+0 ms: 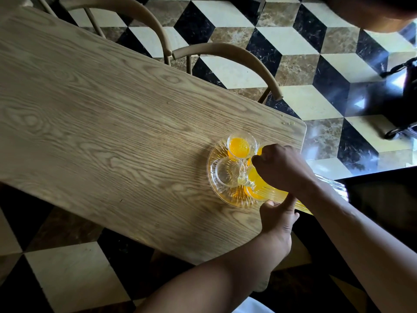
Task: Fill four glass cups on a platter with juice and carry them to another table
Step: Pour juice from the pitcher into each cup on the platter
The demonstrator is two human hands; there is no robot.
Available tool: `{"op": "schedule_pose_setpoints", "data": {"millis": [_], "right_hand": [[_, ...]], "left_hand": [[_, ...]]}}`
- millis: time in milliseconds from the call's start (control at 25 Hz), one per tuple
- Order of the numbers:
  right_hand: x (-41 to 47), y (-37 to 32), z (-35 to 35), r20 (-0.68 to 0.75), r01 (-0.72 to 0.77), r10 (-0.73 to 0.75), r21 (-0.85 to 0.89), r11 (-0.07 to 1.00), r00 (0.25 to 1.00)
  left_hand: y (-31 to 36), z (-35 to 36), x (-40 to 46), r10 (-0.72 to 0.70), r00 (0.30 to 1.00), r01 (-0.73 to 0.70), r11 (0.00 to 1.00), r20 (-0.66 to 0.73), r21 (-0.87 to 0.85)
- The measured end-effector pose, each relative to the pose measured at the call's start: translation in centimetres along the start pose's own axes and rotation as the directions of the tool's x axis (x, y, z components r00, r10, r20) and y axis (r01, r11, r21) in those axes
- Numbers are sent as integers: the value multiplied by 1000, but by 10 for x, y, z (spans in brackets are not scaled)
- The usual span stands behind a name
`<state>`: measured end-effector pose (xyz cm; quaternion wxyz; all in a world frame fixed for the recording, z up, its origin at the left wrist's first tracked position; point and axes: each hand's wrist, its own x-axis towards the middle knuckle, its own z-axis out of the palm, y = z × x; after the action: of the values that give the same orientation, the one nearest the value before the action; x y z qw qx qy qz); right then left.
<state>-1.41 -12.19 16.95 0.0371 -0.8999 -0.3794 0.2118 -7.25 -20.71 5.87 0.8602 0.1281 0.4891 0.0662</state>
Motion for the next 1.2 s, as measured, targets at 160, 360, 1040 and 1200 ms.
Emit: {"op": "schedule_pose_setpoints", "data": {"millis": [160, 360, 1040, 1200], "right_hand": [[0, -5, 0, 13, -34, 34, -10, 999, 999], [0, -11, 0, 11, -19, 19, -57, 998, 1000], [8, -20, 4, 40, -1, 6, -118, 993, 999], [9, -23, 4, 61, -23, 31, -126, 992, 998]], "left_hand": [[1, 0, -1, 3, 1000, -3, 999, 10, -46], [4, 0, -4, -27, 1000, 28, 998, 14, -48], [12, 0, -9, -113, 994, 112, 991, -1, -79], [12, -1, -9, -118, 993, 118, 990, -6, -78]]}}
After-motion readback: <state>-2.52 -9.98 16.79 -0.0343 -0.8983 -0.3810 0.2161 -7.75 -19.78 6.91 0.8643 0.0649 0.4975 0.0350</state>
